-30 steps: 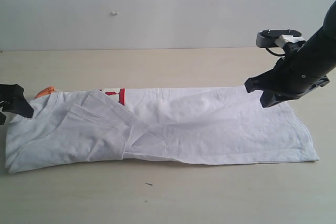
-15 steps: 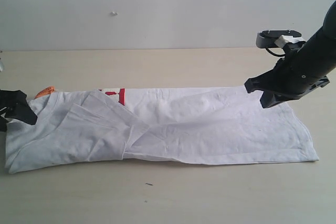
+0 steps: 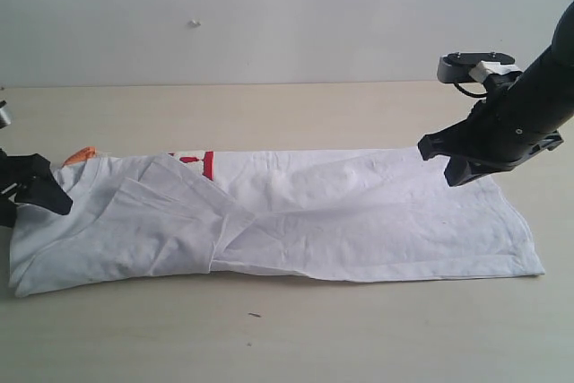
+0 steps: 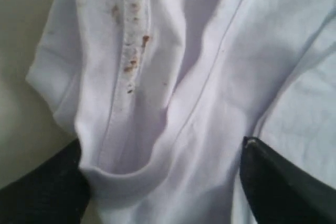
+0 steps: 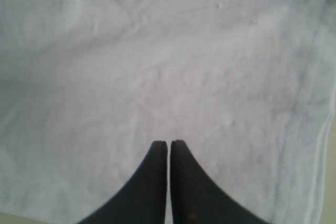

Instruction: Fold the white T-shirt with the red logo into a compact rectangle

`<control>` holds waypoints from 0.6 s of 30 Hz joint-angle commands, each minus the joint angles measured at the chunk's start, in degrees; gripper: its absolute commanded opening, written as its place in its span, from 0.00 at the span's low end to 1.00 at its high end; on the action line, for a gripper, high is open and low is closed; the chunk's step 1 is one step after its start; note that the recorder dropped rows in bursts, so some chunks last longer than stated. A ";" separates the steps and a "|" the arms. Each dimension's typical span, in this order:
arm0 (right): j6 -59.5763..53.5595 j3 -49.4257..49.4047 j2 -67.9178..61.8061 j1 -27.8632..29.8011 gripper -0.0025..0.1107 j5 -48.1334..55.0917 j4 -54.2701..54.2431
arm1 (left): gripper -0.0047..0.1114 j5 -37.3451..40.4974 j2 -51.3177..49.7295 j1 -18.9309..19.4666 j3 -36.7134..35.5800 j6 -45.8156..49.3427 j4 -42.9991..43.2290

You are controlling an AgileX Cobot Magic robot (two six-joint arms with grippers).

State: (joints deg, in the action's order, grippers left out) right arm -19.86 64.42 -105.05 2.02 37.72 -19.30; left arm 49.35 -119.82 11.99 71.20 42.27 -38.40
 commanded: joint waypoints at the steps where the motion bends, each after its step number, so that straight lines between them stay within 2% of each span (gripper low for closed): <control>1: 0.02 -0.05 0.14 -0.04 0.05 0.03 0.30 | 0.67 5.13 -2.82 0.03 -0.58 6.69 -4.61; 5: 0.02 -0.05 0.14 -0.04 0.05 0.03 0.30 | 0.60 10.96 -2.82 0.03 -0.58 13.47 -11.77; 11: 0.02 -0.05 0.14 -0.04 0.05 0.03 0.30 | 0.41 12.06 -2.82 -1.43 -0.58 13.94 -11.55; 14: 0.02 -0.05 0.14 -0.04 0.05 0.03 0.30 | 0.29 11.95 -2.82 -2.84 -0.58 13.94 -12.21; 18: 0.02 -0.05 0.14 -0.04 0.05 0.11 0.30 | 0.04 11.74 -2.82 -3.43 -0.58 13.99 -12.21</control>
State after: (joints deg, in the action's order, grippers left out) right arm -19.86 64.42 -105.05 2.02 37.83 -19.30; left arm 60.21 -122.93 9.06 70.74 55.90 -49.40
